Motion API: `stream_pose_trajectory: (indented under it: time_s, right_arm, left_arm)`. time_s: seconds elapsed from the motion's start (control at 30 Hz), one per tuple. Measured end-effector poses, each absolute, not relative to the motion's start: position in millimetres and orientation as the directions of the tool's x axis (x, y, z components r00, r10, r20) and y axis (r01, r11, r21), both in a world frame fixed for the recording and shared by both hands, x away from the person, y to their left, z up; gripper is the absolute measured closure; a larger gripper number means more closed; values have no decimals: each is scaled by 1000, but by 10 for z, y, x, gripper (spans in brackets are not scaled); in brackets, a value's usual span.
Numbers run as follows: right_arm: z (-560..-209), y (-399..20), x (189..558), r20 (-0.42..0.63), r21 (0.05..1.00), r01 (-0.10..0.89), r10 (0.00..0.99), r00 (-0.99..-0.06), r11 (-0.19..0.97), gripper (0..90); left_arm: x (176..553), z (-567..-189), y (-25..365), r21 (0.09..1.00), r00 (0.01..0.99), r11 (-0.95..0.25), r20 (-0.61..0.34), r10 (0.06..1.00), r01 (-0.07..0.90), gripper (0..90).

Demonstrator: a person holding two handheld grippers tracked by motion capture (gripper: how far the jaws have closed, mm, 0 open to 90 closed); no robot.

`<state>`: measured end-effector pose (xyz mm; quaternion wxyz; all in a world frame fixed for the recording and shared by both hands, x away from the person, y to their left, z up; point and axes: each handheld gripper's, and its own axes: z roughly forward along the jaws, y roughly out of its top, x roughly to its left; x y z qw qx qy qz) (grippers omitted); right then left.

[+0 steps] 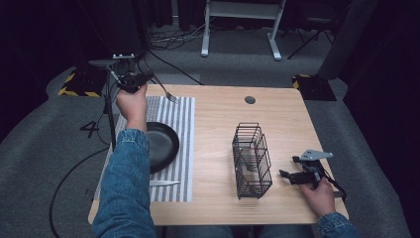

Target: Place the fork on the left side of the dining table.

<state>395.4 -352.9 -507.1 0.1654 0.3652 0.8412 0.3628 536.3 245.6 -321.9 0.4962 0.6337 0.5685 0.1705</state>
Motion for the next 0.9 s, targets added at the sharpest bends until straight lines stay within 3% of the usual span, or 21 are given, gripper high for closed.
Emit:
stream_pose_trajectory:
  time_s: [0.4, 0.9]
  right_arm:
    - [-5071, -3528, 3954, -13, 732, 495, 735, -678, 469, 131]
    - [-5071, -3528, 3953, -13, 731, 495, 735, -678, 469, 131]
  left_arm:
    - [5417, -3481, 2514, 787, 243, 115, -321, 916, 606, 862]
    - [5449, -3746, 2553, 740, 221, 131, -358, 907, 660, 862]
